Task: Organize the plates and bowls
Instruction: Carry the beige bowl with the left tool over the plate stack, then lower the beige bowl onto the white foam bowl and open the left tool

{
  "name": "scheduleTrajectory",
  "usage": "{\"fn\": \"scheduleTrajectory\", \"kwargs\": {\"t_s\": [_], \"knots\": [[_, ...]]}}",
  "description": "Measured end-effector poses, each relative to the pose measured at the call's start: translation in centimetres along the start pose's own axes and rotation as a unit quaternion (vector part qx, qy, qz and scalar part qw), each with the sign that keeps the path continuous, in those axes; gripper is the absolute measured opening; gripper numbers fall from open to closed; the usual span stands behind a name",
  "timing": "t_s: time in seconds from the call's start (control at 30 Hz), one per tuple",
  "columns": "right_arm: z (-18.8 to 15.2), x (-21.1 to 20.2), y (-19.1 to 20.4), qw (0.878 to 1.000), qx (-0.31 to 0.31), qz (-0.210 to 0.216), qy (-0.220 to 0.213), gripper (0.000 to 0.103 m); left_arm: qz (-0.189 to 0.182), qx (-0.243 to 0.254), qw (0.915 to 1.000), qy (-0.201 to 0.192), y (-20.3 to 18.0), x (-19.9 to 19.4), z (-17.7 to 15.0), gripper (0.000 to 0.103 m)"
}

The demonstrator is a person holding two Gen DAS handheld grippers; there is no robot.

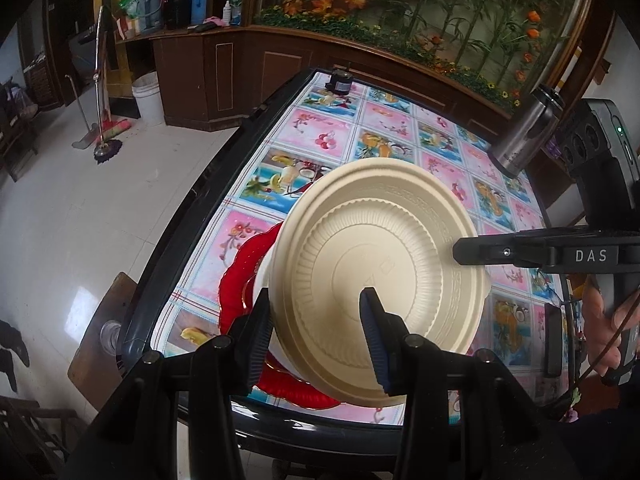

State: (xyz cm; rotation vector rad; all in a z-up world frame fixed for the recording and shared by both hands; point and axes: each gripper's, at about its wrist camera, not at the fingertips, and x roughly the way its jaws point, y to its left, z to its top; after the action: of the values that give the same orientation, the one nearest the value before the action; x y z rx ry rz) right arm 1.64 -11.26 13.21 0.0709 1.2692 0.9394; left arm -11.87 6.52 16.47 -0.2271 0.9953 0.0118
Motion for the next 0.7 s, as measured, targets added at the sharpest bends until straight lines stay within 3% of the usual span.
{"fn": "scheduleTrajectory", "kwargs": {"t_s": [0.7], "knots": [[1.0, 4.9, -1.1, 0.998, 0.02, -0.032, 0.042, 0.014, -0.021, -0.021, 0.9986, 0.044, 2.8, 4.6, -0.8, 0.041]]}}
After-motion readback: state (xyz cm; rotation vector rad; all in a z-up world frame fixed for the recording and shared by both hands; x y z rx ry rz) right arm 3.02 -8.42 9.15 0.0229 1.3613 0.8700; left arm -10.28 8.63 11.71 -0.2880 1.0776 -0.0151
